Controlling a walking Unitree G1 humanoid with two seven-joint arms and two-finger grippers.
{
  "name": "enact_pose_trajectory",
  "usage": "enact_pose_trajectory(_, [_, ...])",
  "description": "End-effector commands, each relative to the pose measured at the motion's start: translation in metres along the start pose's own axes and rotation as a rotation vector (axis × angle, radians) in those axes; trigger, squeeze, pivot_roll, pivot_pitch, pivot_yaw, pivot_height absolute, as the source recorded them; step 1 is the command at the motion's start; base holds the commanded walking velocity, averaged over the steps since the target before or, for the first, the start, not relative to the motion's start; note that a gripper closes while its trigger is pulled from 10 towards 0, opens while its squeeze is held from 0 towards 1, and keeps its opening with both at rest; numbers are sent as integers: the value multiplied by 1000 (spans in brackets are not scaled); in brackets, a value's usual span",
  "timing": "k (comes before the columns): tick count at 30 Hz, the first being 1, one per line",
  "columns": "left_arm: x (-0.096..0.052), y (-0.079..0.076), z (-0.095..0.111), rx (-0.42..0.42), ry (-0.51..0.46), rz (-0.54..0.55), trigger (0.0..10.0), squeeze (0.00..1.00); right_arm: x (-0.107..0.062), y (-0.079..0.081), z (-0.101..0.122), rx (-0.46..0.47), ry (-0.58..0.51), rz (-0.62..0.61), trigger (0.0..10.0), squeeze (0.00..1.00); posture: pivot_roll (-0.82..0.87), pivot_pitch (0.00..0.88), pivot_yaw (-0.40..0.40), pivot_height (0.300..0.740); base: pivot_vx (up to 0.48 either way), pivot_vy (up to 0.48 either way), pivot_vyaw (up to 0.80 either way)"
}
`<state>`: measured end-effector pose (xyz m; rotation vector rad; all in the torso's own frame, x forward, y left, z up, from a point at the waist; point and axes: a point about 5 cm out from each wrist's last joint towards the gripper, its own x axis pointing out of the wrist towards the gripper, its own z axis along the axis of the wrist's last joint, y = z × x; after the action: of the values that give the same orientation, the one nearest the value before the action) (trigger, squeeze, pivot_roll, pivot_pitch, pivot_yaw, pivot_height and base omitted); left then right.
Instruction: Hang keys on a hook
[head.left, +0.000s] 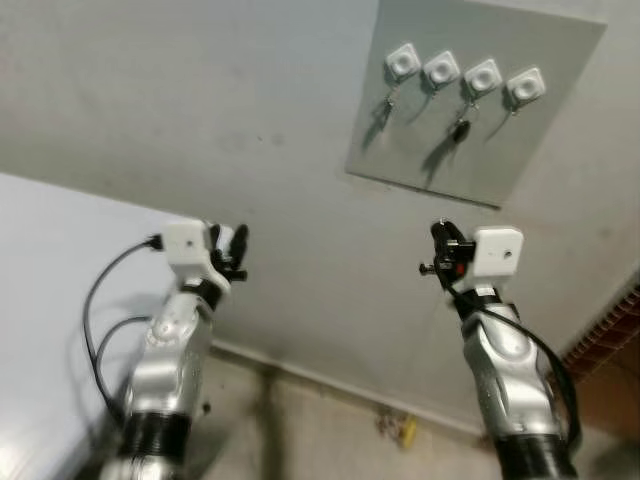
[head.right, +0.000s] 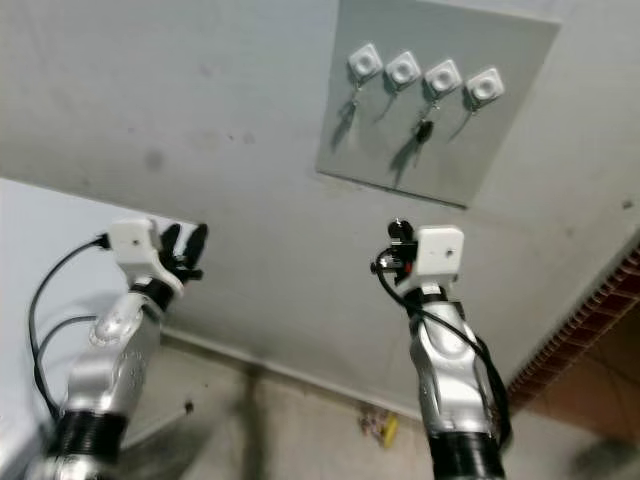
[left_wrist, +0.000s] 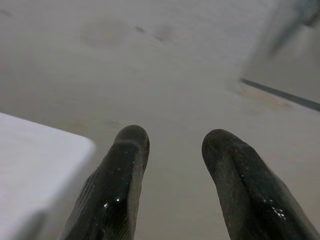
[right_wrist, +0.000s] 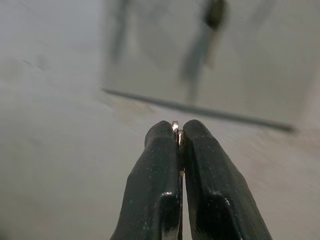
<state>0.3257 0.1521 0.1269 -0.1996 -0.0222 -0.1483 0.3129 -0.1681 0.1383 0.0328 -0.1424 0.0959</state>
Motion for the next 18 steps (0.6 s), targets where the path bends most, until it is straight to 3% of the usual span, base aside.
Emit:
enact_pose_trajectory(1, [3,1,6,22,-9,7,10000,0,3,1,7,3,-22,4,10000,0,-10,0,-73,740,0,0,-700])
enact_pose_trajectory(7, [3,2,7,7,-14,31,10000,0,2,0,9,4,-49,-10,10000,0,-13,0,-72,740,0,0,-631])
enact_pose_trajectory(18, [2,4,8,-23,-3,23,10000,0,-2,1,5,-30,-6,4,10000,0,-17,0,-74,740,0,0,0])
